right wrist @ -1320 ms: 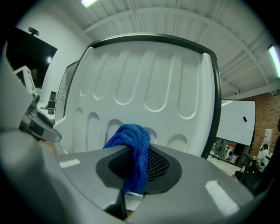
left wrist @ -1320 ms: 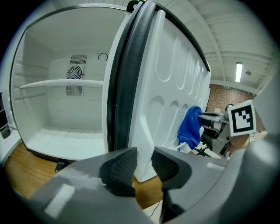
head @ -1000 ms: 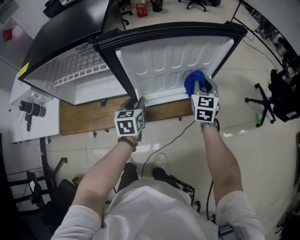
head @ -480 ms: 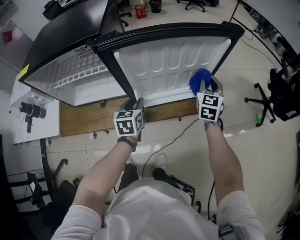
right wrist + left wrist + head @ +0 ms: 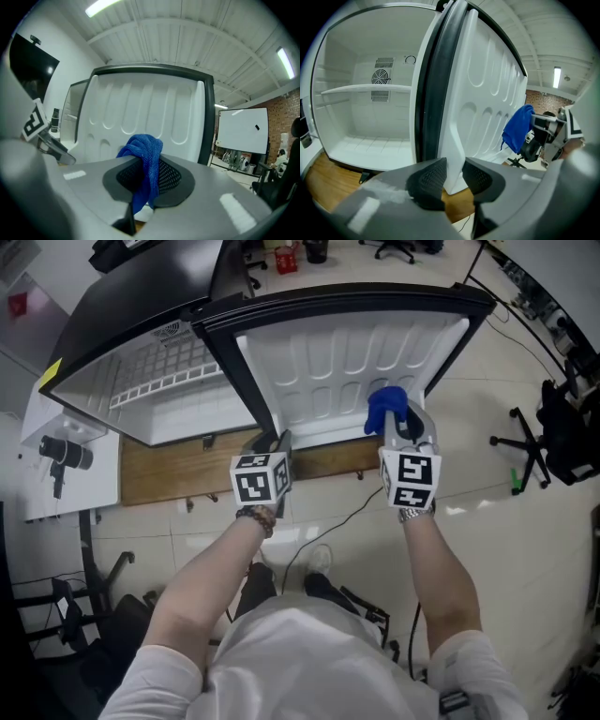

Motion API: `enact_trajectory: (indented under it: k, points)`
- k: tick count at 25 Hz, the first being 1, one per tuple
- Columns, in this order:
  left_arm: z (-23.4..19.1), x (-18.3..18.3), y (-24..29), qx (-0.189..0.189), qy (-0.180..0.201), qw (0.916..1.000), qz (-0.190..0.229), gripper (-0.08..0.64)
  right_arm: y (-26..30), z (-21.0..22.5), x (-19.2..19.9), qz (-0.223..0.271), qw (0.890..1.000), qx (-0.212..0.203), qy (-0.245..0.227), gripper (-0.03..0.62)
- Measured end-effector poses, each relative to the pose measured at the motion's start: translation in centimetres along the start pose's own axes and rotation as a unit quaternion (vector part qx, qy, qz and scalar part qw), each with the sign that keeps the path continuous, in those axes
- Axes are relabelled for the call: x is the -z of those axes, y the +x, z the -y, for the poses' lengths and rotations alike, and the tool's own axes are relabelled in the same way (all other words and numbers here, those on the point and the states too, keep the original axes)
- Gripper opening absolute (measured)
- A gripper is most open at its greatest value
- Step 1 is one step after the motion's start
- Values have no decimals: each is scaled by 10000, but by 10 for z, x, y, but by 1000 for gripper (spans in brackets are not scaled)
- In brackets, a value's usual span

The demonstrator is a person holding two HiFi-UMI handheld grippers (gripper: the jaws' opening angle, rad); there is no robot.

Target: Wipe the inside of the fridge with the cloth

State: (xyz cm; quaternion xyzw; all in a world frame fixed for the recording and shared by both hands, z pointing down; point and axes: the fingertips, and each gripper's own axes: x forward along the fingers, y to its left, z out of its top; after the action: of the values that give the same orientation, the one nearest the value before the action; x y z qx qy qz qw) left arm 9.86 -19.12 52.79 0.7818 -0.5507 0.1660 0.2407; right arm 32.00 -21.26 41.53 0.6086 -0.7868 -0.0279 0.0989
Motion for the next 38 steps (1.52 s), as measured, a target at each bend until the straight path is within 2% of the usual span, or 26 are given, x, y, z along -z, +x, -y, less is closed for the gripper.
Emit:
enact_trajectory:
  k: [7,15,24,38]
  points:
    - [1,0,0,64,-37,10000,-55,112,-23,-86,-2,47,9956,-921,137,49]
    - [6,-7,-6,217,15,9998,-17,112,-21,-162,42,-401,9860,-1619,51,49]
    - [5,-16,-9,233,209,9995,91,112,18,-198,86,-893,9790,-1824,-163,49]
    - [4,-16,-9,128,386,9991,87,107,60,-208,108,-1137,9766,-1800,-305,49]
